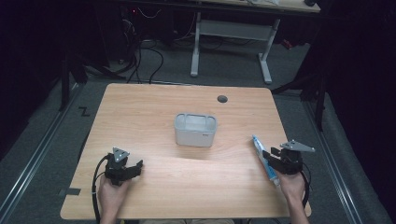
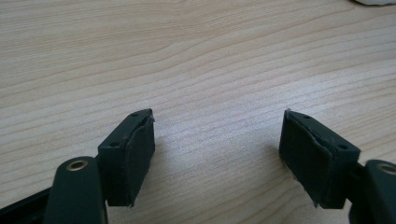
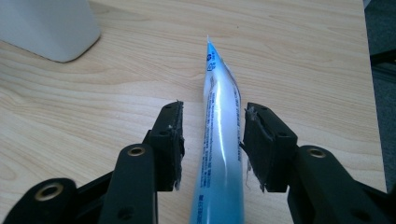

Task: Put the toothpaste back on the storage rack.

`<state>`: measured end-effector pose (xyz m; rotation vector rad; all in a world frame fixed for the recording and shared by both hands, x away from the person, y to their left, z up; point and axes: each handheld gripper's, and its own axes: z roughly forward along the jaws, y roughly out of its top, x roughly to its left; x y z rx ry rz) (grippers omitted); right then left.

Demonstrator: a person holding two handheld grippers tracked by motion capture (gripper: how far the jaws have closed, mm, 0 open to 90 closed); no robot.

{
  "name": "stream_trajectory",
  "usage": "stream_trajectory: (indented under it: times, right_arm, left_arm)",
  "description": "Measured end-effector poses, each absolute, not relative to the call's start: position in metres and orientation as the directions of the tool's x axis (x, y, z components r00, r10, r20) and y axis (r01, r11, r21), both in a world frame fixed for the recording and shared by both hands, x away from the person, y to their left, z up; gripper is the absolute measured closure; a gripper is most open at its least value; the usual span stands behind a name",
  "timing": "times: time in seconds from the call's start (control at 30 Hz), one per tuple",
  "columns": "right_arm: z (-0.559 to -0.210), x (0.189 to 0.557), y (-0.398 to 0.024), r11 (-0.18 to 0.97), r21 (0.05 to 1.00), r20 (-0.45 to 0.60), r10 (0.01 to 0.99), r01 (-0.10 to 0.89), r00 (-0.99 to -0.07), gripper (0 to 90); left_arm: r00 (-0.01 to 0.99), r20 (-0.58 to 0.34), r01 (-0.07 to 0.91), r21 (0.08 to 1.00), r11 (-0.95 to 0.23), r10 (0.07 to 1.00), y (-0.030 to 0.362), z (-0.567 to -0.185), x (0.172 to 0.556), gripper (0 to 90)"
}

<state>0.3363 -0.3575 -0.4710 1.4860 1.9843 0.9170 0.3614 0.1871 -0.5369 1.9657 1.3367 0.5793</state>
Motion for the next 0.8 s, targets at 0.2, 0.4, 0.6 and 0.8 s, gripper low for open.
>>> stream_trajectory:
  times: [0.2, 0.4, 0.6, 0.8]
  right_arm:
    - [-0.473, 0.347, -0.356, 0.203, 0.731, -0.013, 0.959, 0.651, -0.285, 53.3]
    - [-0.475, 0.358, -0.355, 0.219, 0.704, -0.031, 0.960, 0.675, -0.280, 50.0]
    - [-0.477, 0.369, -0.352, 0.241, 0.674, -0.046, 0.957, 0.699, -0.286, 47.8]
    - [-0.479, 0.379, -0.347, 0.260, 0.643, -0.059, 0.955, 0.721, -0.291, 47.5]
  left_arm:
    - [0.373, -0.014, 0.625, 0.743, -0.240, 0.928, 0.187, -0.537, 0.361, 27.2]
    - [0.373, -0.013, 0.625, 0.743, -0.241, 0.928, 0.187, -0.537, 0.361, 27.1]
    - [0.373, -0.013, 0.625, 0.743, -0.241, 0.928, 0.187, -0.537, 0.361, 27.1]
    - [0.373, -0.013, 0.624, 0.743, -0.241, 0.928, 0.187, -0.537, 0.361, 27.1]
